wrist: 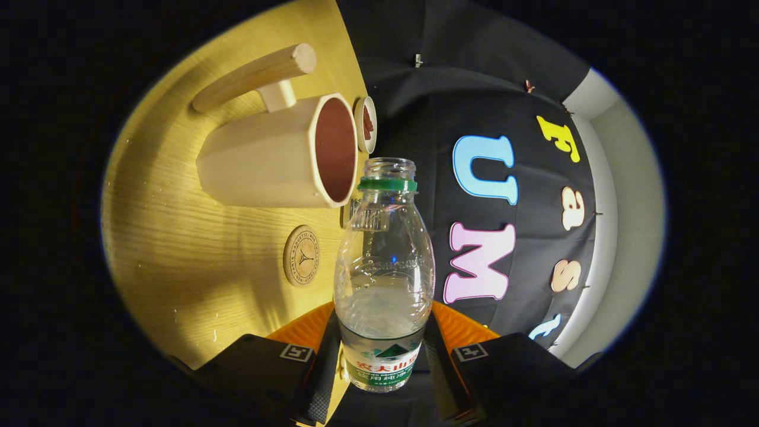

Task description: Take the bottle from table, then pour the juice into the cup, finally place the bottle on the coaster

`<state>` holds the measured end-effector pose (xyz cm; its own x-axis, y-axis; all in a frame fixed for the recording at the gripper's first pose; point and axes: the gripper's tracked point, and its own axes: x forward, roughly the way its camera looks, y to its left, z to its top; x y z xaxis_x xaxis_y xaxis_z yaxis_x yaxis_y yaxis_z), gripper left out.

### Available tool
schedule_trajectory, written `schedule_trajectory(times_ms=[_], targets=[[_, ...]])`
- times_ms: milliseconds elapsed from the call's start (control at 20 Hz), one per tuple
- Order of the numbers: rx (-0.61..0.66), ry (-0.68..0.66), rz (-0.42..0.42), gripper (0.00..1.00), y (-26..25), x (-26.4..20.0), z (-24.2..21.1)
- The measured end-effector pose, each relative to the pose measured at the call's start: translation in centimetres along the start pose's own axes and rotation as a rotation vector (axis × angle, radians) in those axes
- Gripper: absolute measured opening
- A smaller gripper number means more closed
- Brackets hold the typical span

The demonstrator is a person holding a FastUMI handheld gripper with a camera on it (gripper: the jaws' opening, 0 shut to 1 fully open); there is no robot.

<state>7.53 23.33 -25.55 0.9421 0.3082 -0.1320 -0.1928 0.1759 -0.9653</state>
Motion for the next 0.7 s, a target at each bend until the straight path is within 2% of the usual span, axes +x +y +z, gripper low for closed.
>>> schedule_trajectory(times_ms=[700], targets=[[-0.187,-0.053,-0.066,0.70,-1.8,0.9,0.4]])
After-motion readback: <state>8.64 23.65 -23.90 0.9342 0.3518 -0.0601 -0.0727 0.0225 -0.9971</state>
